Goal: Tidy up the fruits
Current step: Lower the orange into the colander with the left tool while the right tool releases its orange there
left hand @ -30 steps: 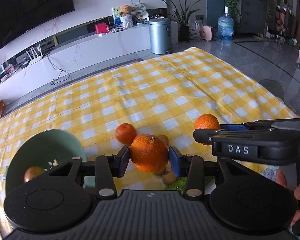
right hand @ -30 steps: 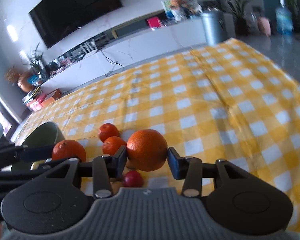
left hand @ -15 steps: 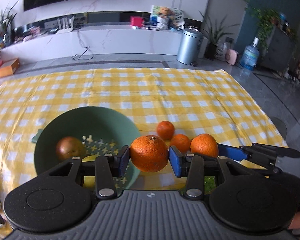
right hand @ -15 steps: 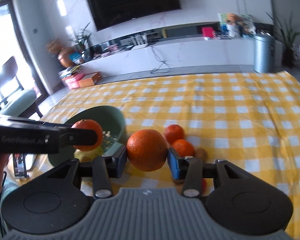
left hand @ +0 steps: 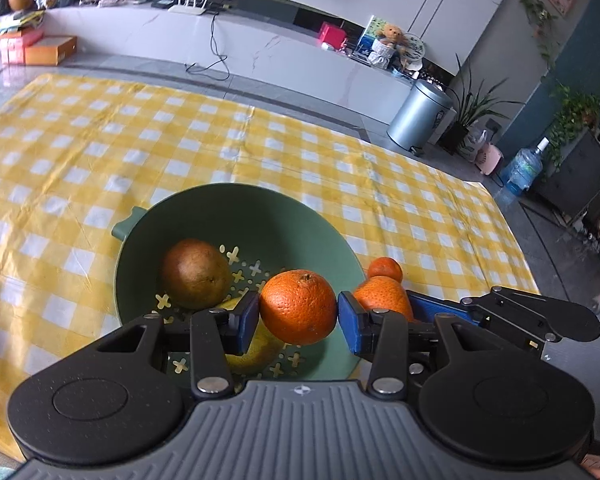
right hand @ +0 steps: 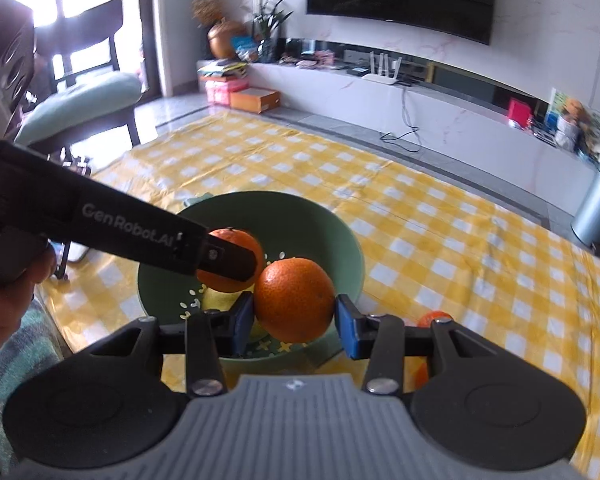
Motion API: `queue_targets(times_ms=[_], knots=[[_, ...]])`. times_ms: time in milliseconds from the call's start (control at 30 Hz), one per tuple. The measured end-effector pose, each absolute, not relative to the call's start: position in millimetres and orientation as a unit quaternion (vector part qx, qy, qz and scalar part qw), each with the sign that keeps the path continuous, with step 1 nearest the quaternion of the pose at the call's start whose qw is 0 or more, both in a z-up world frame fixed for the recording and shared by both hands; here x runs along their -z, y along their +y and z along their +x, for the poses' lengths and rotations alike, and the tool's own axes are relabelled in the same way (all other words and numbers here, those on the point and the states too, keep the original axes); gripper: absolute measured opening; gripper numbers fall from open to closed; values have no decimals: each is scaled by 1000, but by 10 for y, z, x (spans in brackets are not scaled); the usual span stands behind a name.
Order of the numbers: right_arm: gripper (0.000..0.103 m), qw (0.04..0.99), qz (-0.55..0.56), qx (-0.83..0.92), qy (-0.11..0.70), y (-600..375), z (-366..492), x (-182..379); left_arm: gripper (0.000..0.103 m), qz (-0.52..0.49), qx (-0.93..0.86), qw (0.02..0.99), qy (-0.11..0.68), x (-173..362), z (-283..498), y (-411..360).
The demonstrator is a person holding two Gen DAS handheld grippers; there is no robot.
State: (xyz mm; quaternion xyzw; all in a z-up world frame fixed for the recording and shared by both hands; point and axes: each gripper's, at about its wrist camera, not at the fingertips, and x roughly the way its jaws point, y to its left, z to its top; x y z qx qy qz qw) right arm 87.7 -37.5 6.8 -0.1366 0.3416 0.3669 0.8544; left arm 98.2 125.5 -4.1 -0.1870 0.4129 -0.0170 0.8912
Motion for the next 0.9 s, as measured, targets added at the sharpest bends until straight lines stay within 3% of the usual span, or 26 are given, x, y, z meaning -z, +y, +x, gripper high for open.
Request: queue_targets(times_ms=[900], knots=[[41, 811, -292, -360, 357, 255, 1464, 386, 48, -145, 17, 901, 408, 494, 1433, 1337]])
